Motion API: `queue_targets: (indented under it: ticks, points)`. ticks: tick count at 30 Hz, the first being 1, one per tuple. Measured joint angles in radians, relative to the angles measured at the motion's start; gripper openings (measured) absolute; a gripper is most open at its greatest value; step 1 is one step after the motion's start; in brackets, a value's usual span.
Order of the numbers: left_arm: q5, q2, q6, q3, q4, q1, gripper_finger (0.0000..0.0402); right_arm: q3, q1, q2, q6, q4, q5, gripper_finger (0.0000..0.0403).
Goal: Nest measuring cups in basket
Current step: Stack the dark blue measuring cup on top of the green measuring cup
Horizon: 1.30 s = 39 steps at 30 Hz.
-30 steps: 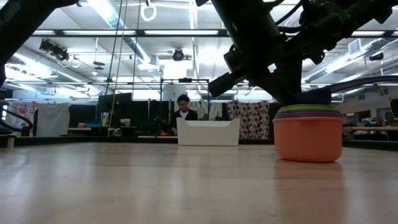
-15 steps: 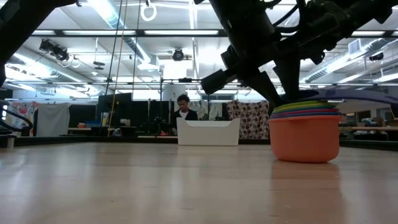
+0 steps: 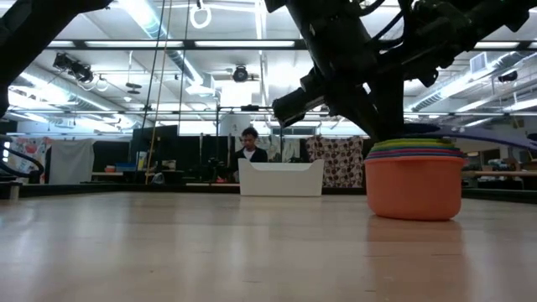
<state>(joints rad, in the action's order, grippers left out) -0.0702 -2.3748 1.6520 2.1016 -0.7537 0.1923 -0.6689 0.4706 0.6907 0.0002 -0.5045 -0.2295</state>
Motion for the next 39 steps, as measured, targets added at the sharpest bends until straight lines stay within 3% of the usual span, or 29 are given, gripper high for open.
queue_targets:
  ticks: [7, 14, 22, 39]
  points:
    - [0.008, 0.000, -0.003, 0.045, -0.045, 0.002, 0.0018, 0.000, 0.000, 0.000, 0.000, 0.000, 0.000, 0.0004]
    - [0.093, 0.000, 0.012, 0.045, -0.059, 0.001, 0.0017, 0.000, 0.000, 0.000, -0.002, 0.000, -0.008, 0.0004]
    - [0.090, 0.000, -0.053, 0.045, -0.063, -0.006, 0.0056, 0.000, 0.000, 0.000, -0.003, 0.001, -0.008, 0.0005]
    - [0.091, 0.000, -0.120, 0.046, -0.128, -0.017, 0.0063, 0.000, 0.000, 0.000, -0.003, 0.001, -0.008, 0.0005]
